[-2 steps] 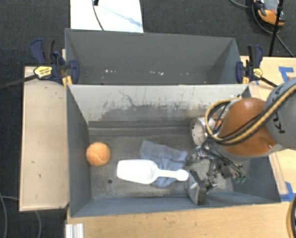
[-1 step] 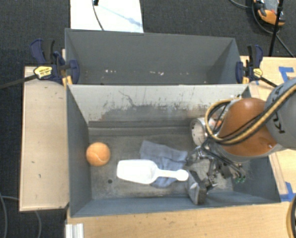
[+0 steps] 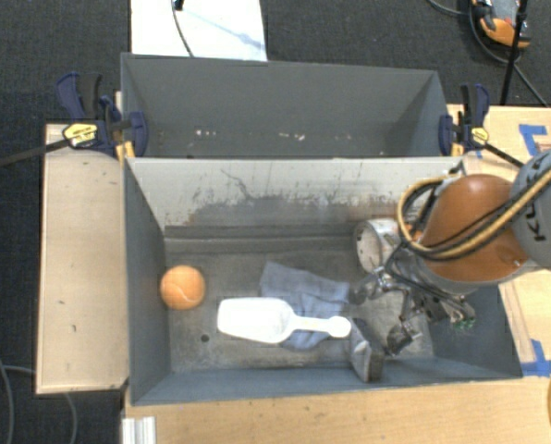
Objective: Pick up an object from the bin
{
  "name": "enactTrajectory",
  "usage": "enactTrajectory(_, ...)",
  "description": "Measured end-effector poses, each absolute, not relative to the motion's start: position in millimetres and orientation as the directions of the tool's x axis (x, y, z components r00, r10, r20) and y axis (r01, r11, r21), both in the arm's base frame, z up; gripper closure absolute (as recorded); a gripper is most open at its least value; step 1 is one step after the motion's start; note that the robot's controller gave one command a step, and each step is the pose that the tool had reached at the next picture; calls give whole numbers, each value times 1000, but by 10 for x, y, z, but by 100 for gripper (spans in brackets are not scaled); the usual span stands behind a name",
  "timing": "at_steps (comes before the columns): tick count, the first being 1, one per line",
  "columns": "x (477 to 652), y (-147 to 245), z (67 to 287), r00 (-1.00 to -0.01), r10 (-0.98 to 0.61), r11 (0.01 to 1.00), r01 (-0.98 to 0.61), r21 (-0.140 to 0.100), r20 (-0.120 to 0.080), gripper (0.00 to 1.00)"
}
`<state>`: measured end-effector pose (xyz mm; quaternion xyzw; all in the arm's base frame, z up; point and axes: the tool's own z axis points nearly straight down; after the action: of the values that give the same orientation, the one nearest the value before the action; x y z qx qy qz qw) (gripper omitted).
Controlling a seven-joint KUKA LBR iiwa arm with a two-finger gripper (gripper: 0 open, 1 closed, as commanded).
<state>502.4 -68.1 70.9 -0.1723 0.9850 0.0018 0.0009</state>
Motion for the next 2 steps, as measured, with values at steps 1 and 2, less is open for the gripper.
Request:
enactTrajectory(1,5165,-1278,711,-889,-459,889,-459,-2,-5,0)
enactTrajectory(2,4873,-209,727,-529,-849,529,-849,-3,-3,100)
